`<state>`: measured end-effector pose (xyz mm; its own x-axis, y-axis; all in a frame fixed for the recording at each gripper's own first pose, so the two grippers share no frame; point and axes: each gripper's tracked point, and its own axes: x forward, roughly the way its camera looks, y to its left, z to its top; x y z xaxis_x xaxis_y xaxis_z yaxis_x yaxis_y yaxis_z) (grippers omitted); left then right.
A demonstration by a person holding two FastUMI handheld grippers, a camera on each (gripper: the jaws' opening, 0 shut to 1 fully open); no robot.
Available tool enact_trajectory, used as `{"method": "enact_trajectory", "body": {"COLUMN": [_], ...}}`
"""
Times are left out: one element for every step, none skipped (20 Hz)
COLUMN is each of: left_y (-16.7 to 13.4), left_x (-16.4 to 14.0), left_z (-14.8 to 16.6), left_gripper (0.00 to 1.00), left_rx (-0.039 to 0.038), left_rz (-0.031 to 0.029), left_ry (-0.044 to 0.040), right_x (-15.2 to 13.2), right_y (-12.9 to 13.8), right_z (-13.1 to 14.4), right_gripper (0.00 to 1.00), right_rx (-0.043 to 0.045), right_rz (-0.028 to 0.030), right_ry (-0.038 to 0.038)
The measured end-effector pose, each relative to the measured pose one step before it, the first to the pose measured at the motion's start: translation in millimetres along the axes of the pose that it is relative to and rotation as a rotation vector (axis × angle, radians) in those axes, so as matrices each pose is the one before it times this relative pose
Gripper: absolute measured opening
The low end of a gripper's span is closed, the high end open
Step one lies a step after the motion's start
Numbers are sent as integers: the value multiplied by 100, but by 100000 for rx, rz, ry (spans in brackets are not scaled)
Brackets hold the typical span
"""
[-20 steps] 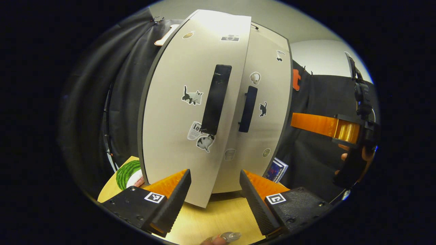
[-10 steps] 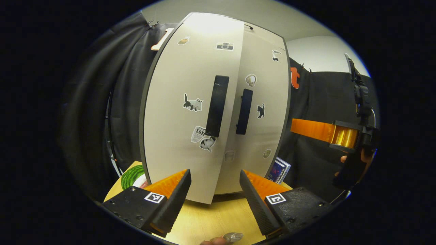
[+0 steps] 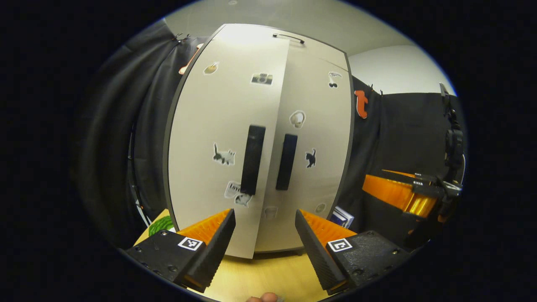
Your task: Grasp the bottle in the cabinet with the left hand and place it on the coaster, then close the right door with the right hand and the left door with the left hand.
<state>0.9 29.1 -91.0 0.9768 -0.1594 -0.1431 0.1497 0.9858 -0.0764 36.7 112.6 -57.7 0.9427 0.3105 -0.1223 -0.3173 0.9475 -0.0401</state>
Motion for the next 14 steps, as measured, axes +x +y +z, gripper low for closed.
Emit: {"method": "enact_trajectory", "body": {"left_y": [-668, -835, -960, -1295, -1483, -1468, -1372, -1321, -1386, -1324, -1440, -1394, -1370, -1350], "left_x": [356, 244, 296, 226, 224, 245, 316, 491, 505, 698, 586, 579, 520, 504], "left_z": [1575, 1616, 1314, 1205, 1182, 943, 1012, 917, 996, 752, 710, 652, 586, 448], "left_gripper": [93, 93, 92, 92, 92, 92, 92, 92, 92, 92, 92, 92, 92, 92], "left_rx": [1111, 978, 476, -116, -462, -667, -195, 429, 731, 765, 383, 38, -297, -340], "left_rz": [870, 510, 289, -678, -1184, -968, -422, 15, 241, -249, -219, -144, -157, -337], "left_ry": [-1624, -1578, -741, -1349, -1271, -957, -1112, -1074, -1584, -1597, -1425, -1374, -1275, -1466], "right_x": [-111, -210, -38, -106, -30, -147, 30, -30, 60, 90, 118, 18, -8, 44], "right_y": [-1311, -1401, -1319, -1268, -1344, -1547, -1584, -1888, -1721, -1727, -1628, -1612, -1635, -1704], "right_z": [1161, 985, 976, 933, 800, 723, 752, 744, 724, 629, 596, 583, 369, 185], "right_gripper": [96, 96, 96, 96, 96, 96, 96, 96, 96, 96, 96, 96, 96, 96], "right_rx": [-870, -309, 249, 588, 644, 159, -443, -947, -1155, -576, -27, 186, 228, 321], "right_rz": [-1929, -2040, -1543, -1019, -1029, -1067, -1231, -1697, -1477, -1129, -821, -548, -809, -948], "right_ry": [-2127, -1812, -1505, -1362, -1351, -772, -855, -1031, -856, -386, -379, -765, -642, -477]}}
